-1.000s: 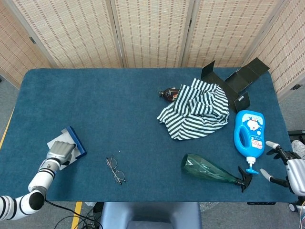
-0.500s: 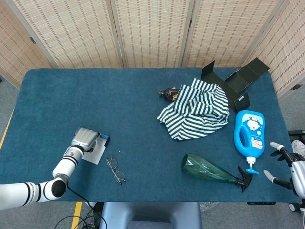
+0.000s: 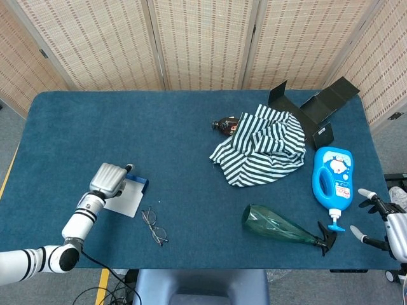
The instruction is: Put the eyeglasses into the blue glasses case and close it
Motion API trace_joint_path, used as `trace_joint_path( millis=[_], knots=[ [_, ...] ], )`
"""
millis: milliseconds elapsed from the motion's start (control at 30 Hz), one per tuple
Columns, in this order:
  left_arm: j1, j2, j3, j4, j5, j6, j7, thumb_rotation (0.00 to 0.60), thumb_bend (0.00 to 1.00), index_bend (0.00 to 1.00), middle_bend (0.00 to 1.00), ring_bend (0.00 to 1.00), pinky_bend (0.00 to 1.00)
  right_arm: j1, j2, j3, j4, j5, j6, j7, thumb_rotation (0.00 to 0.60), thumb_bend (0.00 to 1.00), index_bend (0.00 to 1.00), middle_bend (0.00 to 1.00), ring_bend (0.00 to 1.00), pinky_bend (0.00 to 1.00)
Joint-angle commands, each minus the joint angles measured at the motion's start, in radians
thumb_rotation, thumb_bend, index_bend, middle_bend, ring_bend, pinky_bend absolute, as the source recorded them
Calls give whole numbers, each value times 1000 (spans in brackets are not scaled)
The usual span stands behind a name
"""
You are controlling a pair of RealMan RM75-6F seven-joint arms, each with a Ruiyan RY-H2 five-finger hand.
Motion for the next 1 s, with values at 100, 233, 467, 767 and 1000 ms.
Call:
trace_joint_path(
  millis=[100,233,467,767,1000],
  knots=[
    [43,-90,0,171,128,-3,-92,600,384,316,993,939,983,4,1,2,-2,0,-5,-3,600,186,183,412,480,362],
    [36,-135,-13,238,161,-41,-105,600,325,318,993,939,983,2,3,2,-5,4,-5,-6,600,186,183,412,481,362],
    [9,-203,-43,303,168,-93,-77,600,298,306,993,939,983,-3,3,0,-3,10,-6,-5,600,187,183,412,485,362],
    [-24,-287,-121,394,121,-96,-39,600,299,306,993,939,983,-7,7,-1,-2,16,-6,-3,600,186,183,412,490,374],
    [-42,-361,-173,518,83,-56,17,600,298,309,993,939,983,-6,9,1,-4,19,-10,-4,600,186,183,412,490,374]
  ],
)
